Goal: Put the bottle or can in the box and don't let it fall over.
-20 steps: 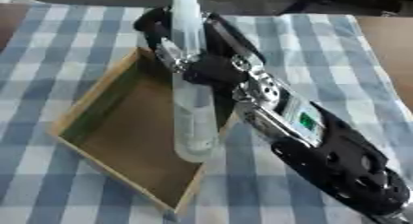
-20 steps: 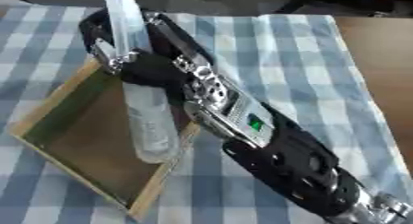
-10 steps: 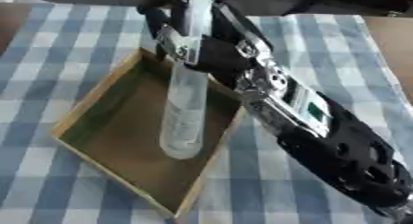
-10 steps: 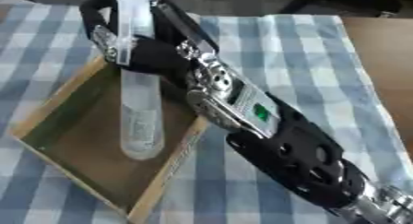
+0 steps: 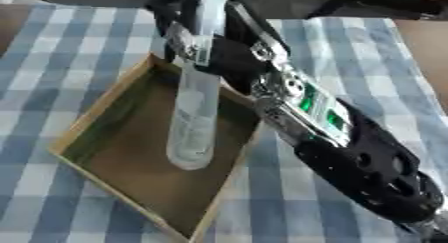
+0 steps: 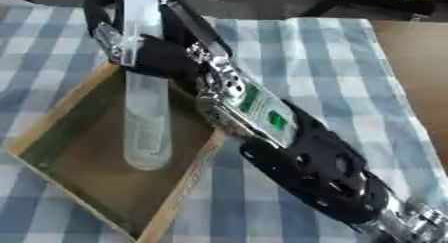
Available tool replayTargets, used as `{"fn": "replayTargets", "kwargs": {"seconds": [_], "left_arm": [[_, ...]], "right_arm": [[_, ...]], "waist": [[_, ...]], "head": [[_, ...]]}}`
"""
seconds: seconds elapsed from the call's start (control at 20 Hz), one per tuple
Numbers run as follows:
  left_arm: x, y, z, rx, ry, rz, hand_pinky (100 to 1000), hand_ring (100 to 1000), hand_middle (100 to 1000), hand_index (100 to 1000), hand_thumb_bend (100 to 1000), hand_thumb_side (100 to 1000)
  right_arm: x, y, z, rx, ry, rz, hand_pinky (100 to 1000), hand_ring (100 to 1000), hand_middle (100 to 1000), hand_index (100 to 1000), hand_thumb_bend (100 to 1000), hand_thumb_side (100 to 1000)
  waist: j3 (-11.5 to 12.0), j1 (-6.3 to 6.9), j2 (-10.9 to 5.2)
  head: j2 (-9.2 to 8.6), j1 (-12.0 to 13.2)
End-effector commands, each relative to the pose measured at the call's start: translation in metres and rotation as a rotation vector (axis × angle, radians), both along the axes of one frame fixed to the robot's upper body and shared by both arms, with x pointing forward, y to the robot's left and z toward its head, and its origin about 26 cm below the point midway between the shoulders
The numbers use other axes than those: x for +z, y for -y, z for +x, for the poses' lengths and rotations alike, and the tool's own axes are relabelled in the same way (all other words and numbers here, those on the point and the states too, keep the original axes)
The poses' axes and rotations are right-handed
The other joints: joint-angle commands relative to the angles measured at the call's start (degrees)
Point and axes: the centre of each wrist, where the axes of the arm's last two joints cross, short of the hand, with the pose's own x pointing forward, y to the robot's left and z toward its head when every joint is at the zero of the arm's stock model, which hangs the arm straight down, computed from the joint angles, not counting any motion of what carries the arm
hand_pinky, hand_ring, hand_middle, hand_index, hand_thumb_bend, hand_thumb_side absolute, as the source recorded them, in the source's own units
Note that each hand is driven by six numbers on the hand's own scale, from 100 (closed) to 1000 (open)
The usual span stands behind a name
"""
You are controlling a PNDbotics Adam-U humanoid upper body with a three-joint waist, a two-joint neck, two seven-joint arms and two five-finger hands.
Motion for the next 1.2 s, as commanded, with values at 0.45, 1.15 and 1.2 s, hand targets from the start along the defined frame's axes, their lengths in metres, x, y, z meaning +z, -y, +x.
{"fn": "replayTargets", "kwargs": {"seconds": [0.45,1.15,1.2], "left_arm": [[-0.001,-0.010,-0.006,0.035,0.006,-0.015,1000,1000,1000,689,225,841],[-0.009,-0.019,-0.011,0.068,-0.011,-0.056,1000,1000,1000,688,243,854],[-0.010,-0.020,-0.012,0.071,-0.013,-0.057,1000,1000,1000,688,243,854]], "right_arm": [[-0.019,0.004,0.026,-0.110,0.034,-0.026,410,380,634,263,100,100],[-0.063,0.004,0.046,-0.222,-0.008,-0.121,599,545,842,490,100,306],[-0.066,0.003,0.046,-0.224,-0.013,-0.133,610,559,855,504,100,328]], "waist": [[1.2,0.88,0.18],[0.9,0.79,0.03],[0.8,0.81,0.03]], "head": [[-1.70,-2.2],[-1.92,-1.9],[-1.85,-1.9]]}}
